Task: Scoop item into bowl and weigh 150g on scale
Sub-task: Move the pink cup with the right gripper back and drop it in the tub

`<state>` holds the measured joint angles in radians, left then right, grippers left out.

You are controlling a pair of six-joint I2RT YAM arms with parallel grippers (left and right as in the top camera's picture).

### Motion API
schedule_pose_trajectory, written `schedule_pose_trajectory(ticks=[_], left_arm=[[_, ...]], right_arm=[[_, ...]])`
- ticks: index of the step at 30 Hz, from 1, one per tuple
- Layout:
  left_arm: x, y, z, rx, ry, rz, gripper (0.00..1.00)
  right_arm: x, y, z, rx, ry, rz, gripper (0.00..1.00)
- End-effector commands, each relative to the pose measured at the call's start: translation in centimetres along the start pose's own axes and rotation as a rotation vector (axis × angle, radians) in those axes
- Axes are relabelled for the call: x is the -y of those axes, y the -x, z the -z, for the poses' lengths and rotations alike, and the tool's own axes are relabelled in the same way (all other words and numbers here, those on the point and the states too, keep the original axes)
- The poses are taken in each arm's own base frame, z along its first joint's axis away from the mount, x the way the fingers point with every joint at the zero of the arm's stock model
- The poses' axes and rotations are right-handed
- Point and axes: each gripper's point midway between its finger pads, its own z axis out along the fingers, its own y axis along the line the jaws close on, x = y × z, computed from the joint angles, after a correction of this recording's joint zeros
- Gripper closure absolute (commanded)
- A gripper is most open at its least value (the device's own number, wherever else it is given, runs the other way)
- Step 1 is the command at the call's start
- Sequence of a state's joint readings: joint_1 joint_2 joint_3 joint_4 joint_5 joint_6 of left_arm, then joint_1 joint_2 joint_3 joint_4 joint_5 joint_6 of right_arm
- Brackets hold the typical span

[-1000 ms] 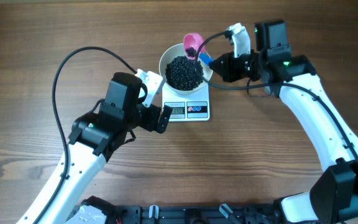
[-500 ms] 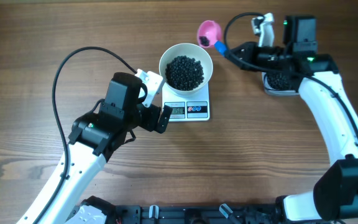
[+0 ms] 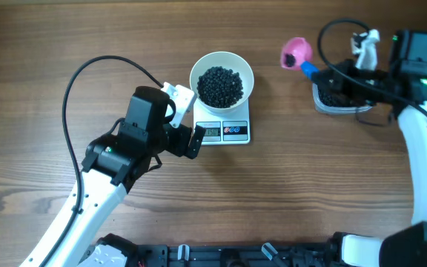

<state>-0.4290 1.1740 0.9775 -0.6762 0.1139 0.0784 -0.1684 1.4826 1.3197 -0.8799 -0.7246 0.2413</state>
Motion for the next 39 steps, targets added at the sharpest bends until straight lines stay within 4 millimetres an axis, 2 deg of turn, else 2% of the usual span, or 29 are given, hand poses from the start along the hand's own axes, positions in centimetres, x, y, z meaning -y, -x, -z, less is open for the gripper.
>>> schedule_pose_trajectory(ticks=[1,6,12,15,24,32,33,34,37,39], left_arm=[[-0.1,0.7,0.3,0.016,0.003,-0.017,0.0],[-0.1,0.7,0.3,0.016,0.003,-0.017,0.0],[-0.1,0.7,0.3,0.016,0.003,-0.017,0.0],[-0.1,0.7,0.3,0.016,0.003,-0.017,0.0],[-0.1,0.7,0.3,0.016,0.003,-0.017,0.0],[-0.1,0.7,0.3,0.016,0.003,-0.017,0.0],[-0.1,0.7,0.3,0.016,0.003,-0.017,0.0],[-0.1,0.7,0.3,0.016,0.003,-0.017,0.0],[-0.1,0.7,0.3,0.016,0.003,-0.017,0.0],[-0.1,0.7,0.3,0.016,0.003,-0.017,0.0]], right_arm=[[2.5,-0.1,2.7,0.04,-0.13,0.024,0.96],[7.2,-0.6,4.9,0.05,-0.326,-0.075,0.96],[9.2,0.8,5.9,0.11,-0.41,-0.076,0.96],[9.6,1.1,5.5,0.116,-0.407,-0.104,0.96],[11.5,0.2,2.6,0.011,-0.374,-0.206,0.96],[12.3,-0.1,2.0,-0.009,-0.382,-0.242,0.95],[12.3,-0.1,2.0,-0.009,-0.383,-0.243,0.92],[12.3,-0.1,2.0,-0.009,-0.386,-0.245,0.76],[12.3,-0.1,2.0,-0.01,-0.386,-0.245,0.7],[12.3,-0.1,2.0,-0.008,-0.386,-0.244,0.55]])
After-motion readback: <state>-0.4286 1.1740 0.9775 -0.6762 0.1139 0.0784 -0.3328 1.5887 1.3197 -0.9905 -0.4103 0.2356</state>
